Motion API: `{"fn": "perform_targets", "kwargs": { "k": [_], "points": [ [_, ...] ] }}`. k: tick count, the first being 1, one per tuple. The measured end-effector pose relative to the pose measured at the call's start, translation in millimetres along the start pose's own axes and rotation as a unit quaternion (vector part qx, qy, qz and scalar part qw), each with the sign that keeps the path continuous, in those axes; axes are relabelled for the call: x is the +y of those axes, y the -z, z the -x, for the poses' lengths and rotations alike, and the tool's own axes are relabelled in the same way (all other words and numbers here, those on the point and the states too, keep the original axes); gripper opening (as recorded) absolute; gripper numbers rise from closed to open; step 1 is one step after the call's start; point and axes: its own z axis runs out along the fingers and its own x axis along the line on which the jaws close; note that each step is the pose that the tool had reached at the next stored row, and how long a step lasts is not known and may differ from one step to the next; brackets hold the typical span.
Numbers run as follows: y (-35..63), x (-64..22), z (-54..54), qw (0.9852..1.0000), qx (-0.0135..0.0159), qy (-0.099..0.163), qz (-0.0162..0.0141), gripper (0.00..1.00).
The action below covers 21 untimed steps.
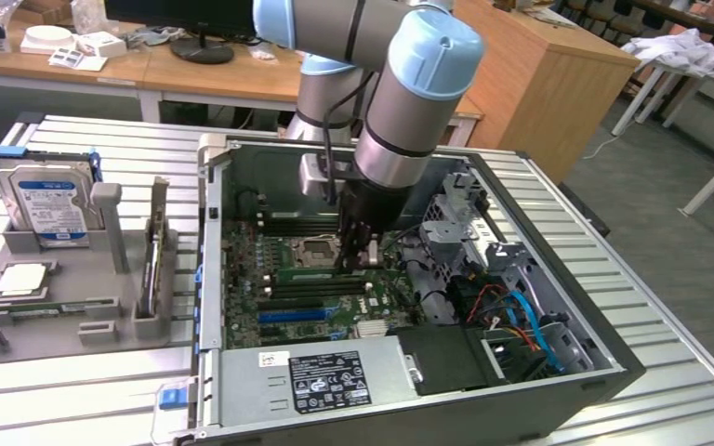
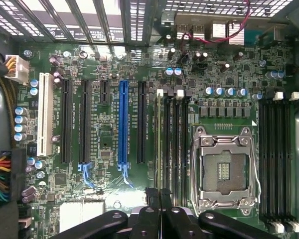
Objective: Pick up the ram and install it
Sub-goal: 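Insert the ram into the slot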
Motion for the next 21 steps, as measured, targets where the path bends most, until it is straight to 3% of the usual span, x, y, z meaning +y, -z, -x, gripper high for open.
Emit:
{"fn": "perform_targets", "kwargs": {
  "k": [21],
  "points": [
    [-5.8,1.5,-0.4,1.0000,0.0000,0.000,-0.0004,0.12]
  ]
}}
